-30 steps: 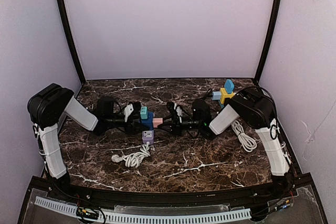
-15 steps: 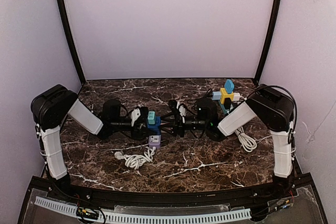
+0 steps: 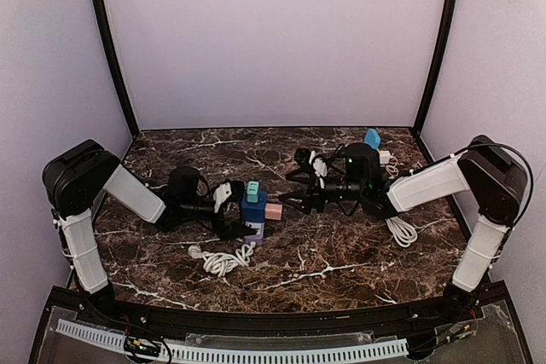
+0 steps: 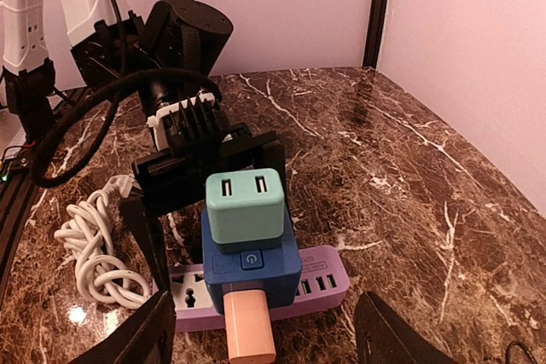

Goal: Insert the plug
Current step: Reset both arms

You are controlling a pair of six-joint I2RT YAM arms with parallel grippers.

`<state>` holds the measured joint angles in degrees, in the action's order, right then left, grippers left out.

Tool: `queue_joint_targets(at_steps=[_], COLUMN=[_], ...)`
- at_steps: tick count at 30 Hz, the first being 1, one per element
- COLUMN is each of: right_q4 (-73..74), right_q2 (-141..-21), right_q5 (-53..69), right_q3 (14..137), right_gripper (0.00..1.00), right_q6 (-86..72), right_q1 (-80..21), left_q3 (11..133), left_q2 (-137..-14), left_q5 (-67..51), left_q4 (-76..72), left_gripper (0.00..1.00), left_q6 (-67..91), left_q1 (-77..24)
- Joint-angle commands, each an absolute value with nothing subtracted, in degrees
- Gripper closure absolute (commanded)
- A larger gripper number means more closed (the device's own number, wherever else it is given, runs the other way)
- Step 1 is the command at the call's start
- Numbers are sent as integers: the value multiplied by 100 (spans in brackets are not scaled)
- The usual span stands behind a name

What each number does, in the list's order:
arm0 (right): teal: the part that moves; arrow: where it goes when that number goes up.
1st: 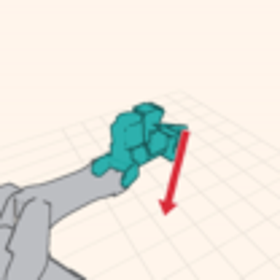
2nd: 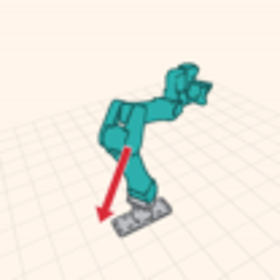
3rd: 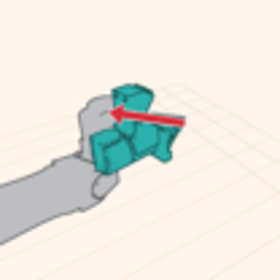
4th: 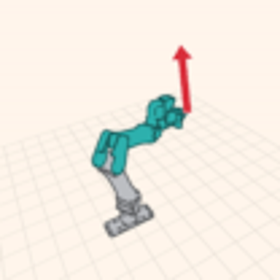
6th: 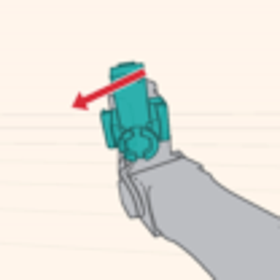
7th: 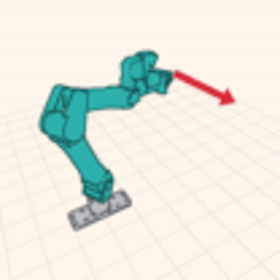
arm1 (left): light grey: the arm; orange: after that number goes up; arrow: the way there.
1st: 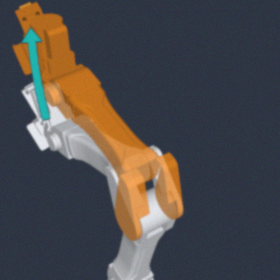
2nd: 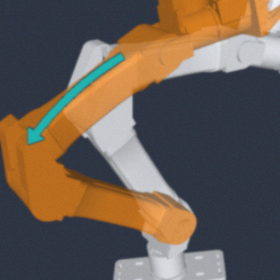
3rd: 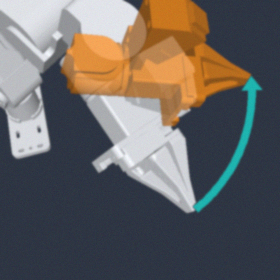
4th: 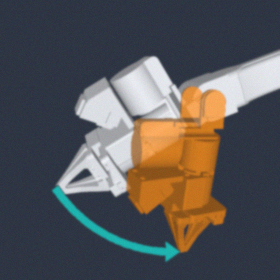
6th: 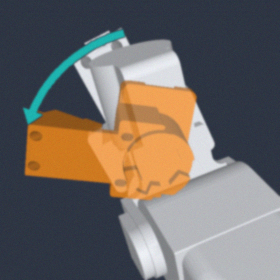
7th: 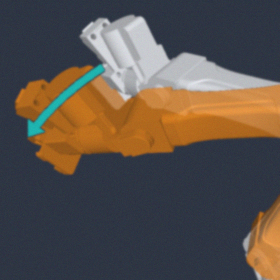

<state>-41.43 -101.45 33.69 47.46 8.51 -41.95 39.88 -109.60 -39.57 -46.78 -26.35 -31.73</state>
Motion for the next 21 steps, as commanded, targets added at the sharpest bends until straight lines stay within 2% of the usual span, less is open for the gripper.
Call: queue_joint_targets(at_steps=[1,4,6,9,15,21], right_q4=[-3727,-3660,-3437,-2996,-1147,-421], right_q2=[-9755,-9582,-9444,-9189,-8827,-7868], right_q5=[3005,2946,2764,2210,289,-486], right_q3=[4775,4791,4885,5068,5741,5241], right_gripper=[25,14,2,1,1,1], right_q6=[972,848,709,448,-442,-1332], right_q1=[-4197,-4189,-4164,-4085,-3660,-2807], left_q3=[3761,3711,3617,3453,3176,2474], left_q2=[-10310,-9897,-9383,-8766,-7256,-5697], left_q5=[-3702,-3550,-3419,-3224,-2354,-1246], left_q4=[-3382,-2961,-2573,-2320,-1790,-1575], left_gripper=[1,1,1,1,1,1], left_q6=[-2858,-2892,-2962,-2795,-1666,-601], left_q1=[-3175,-3126,-3060,-2936,-2690,-2406])
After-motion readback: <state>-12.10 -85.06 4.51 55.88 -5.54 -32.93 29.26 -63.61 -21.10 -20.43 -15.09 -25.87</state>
